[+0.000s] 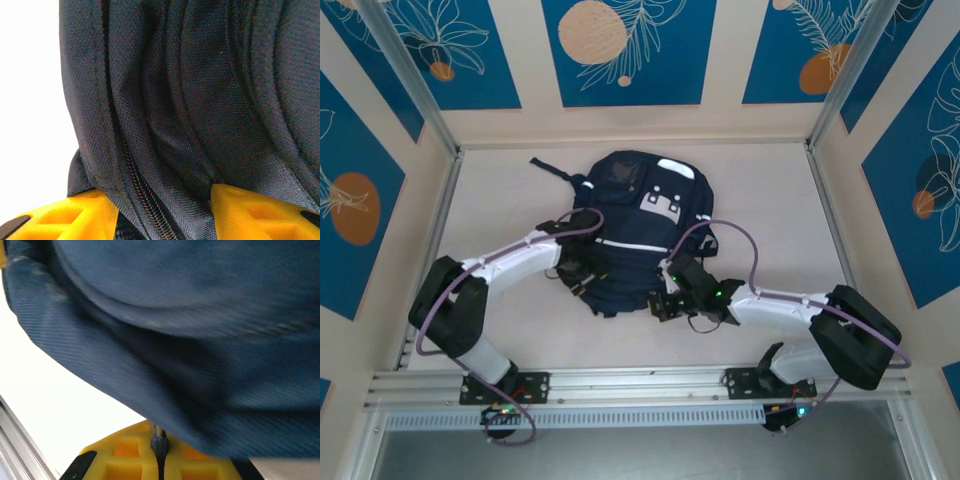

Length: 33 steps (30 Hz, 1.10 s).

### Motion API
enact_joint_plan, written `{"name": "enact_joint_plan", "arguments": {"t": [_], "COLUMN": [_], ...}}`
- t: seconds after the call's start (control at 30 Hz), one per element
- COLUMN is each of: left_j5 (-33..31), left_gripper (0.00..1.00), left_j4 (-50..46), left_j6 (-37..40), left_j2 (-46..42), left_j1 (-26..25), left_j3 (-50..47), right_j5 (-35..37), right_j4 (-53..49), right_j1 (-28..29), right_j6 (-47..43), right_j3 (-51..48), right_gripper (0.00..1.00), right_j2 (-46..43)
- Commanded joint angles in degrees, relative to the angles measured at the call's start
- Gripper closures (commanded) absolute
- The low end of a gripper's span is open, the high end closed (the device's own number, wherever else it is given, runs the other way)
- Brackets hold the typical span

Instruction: Pack books, pencil case, and school supplies into a backpack

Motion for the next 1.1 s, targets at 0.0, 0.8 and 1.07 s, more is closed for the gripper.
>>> {"name": "enact_joint_plan", "arguments": {"t": [0.0, 0.8, 1.07], "left_j5": [-6.4, -5.36, -7.25], "left_gripper": [0.48, 0.33, 0.3], "left_j4": [-0.85, -3.41, -3.86], "left_j6": [1.8, 7.19, 6.69], "left_j2": [1.49, -8.67, -13.73], "left_j1": [2.94, 4.85, 4.53], "left_j3": [-1.32, -2.76, -4.2], "right_j5": [0.78, -0.58, -1.6], "right_j4": [-5.12, 16.63, 19.05], "right_j1": [-2.96, 7.33, 10.06], "right_j6": [-3.18, 3.25, 6.08], "right_j3": [-2.03, 10.77, 15.46], "right_gripper": [1.0, 1.0, 1.0], "right_j2": [-3.55, 20.98, 27.29]}}
